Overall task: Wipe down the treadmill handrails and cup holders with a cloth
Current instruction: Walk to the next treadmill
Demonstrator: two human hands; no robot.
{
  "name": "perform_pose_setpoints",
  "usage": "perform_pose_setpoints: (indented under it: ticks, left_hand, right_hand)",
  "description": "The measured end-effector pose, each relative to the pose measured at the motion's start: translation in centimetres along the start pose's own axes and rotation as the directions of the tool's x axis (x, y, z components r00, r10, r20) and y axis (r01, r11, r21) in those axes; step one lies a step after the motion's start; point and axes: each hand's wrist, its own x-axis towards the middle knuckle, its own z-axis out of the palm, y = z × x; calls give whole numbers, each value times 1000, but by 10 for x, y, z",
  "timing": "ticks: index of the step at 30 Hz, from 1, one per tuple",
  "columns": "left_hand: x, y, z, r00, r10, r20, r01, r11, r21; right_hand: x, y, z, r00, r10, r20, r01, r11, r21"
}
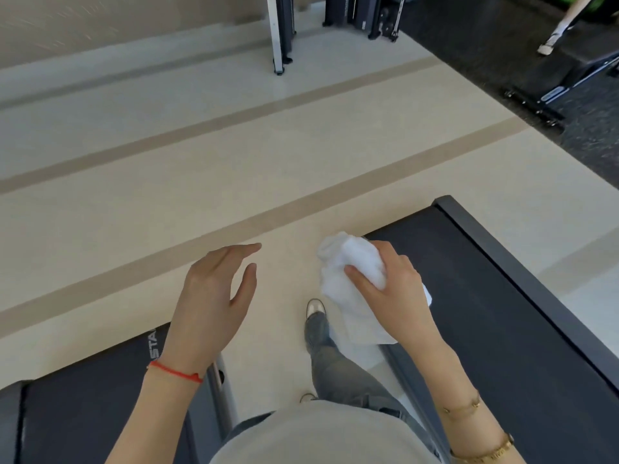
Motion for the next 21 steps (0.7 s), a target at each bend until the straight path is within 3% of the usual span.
perform_pose_setpoints:
  ticks: [21]
  left_hand:
    - [476, -51, 68, 982, 156, 108, -154, 988, -25]
  right_hand:
    - [424, 14, -4, 957, 212, -196, -213, 977, 14]
